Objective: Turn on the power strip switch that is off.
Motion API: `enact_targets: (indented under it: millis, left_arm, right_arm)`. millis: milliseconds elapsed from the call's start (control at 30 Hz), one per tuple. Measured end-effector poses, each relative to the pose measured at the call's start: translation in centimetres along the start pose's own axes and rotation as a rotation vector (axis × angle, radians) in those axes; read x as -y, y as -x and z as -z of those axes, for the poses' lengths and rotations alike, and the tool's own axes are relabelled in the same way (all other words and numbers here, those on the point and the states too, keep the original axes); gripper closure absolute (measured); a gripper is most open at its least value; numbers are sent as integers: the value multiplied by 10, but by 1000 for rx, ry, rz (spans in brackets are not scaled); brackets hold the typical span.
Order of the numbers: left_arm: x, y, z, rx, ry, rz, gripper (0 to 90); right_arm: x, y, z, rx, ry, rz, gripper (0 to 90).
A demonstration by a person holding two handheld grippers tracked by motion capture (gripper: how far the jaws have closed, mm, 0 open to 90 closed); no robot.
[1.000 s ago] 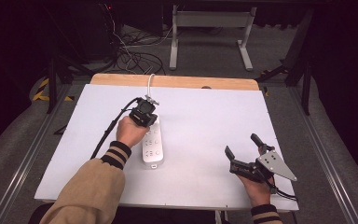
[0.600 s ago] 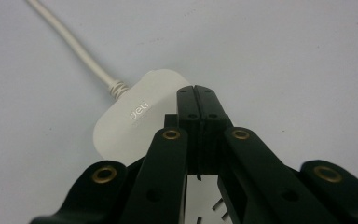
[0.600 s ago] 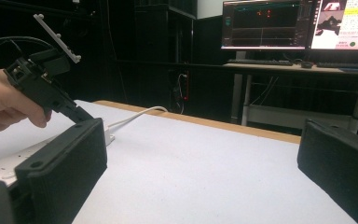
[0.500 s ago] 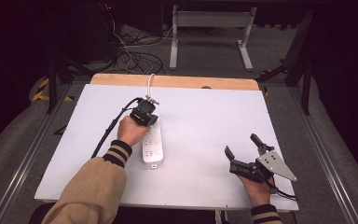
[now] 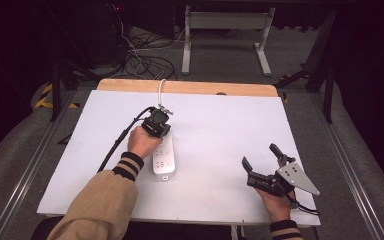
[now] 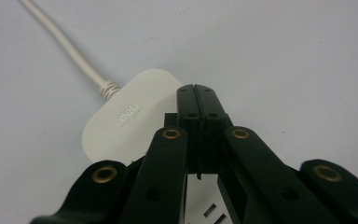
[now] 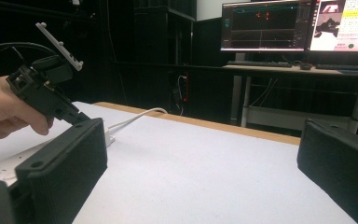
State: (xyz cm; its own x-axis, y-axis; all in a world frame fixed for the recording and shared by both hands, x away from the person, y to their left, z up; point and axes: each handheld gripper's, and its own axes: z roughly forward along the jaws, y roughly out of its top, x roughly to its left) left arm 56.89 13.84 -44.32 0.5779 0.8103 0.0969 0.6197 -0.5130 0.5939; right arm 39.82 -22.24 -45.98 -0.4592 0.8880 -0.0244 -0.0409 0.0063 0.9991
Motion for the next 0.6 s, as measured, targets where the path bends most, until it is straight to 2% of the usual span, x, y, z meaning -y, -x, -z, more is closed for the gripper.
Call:
enact_targets:
  millis: [600]
  left_arm:
    - [3,0,-1,-1,11,7,900]
  right_arm:
    - [0,0,1,1,4,-3,21]
